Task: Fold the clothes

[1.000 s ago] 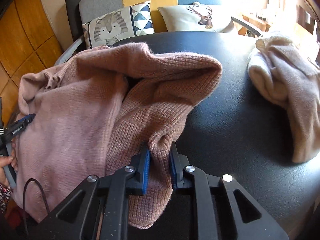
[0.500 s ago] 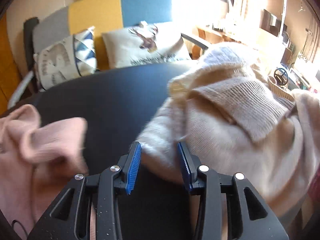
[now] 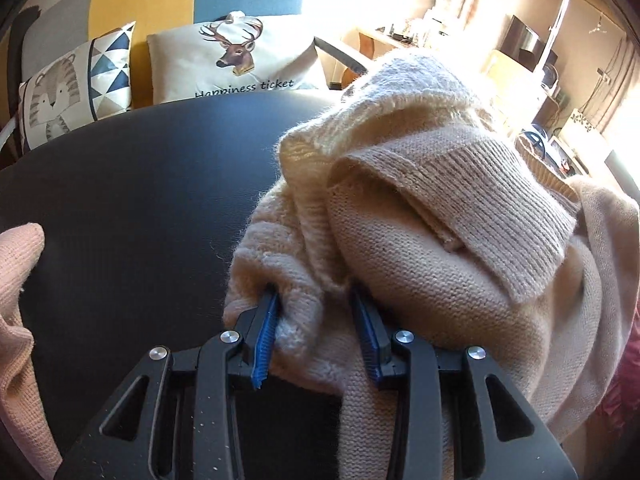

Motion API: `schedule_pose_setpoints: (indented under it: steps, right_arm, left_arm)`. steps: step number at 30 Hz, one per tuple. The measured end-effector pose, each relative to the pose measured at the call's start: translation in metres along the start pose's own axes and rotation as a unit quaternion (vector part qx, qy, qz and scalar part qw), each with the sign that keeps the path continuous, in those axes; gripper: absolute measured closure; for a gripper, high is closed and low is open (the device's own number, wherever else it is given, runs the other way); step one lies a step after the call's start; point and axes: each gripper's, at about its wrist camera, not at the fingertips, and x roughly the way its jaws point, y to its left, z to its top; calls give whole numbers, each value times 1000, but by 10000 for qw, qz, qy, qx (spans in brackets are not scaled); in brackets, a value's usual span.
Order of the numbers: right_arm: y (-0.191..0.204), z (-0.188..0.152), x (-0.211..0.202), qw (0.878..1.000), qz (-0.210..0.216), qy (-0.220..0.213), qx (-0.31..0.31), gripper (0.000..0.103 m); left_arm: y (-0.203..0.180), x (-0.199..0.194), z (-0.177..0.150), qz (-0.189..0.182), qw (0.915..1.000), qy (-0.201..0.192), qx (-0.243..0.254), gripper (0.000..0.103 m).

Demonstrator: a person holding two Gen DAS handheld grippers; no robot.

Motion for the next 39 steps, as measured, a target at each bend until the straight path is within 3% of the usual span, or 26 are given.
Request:
schedule_pose_setpoints:
  steps: [6, 10, 12, 15, 17, 19, 24, 25, 26, 27, 31, 39]
  right_arm:
    - [-42, -2, 6, 9983, -165, 202, 526, 65]
    - [-44, -10, -7, 9972, -135, 272, 687, 62]
    - [-29, -20, -31, 9971, 336, 31, 677, 60]
    - [13, -46, -67, 9829, 1793, -56, 419, 32]
    - [49, -69, -84, 9651, 2618, 63, 55, 30]
    - [85, -96, -99, 9575, 2839, 171, -480, 30]
    - [141, -128, -100, 9613, 2429, 320, -1257, 34]
    - [149, -132, -99, 9615, 2361, 352, -1360, 63]
    - [149, -131, -98, 9610, 2404, 409, -1307, 80]
    - [147, -127, -99, 9601, 2488, 427, -1201, 91]
    - [123, -100, -123, 9679, 2311, -43, -990, 91]
    - [52, -17, -136, 9890, 1122, -686, -682, 91]
  left_arm:
    - [-1, 2, 1, -5, 10000, -4, -17, 71]
    - [0, 3, 1, -16, 10000, -12, -28, 71]
    - [0, 4, 2, -18, 10000, -17, -33, 71]
    - [0, 5, 2, -13, 10000, -18, -31, 71]
    - [-1, 6, 3, -20, 10000, -17, -39, 71]
    - [-1, 6, 2, -26, 10000, -18, -45, 71]
    - [-1, 7, 3, -42, 10000, -25, -61, 71]
    - [-1, 7, 3, -50, 10000, -25, -67, 71]
    - [0, 8, 3, -57, 10000, -26, -73, 71]
    - [0, 8, 3, -63, 9999, -26, -79, 71]
    - [0, 9, 3, -83, 9999, -29, -100, 71]
    - [-1, 10, 2, -105, 9999, -40, -115, 71]
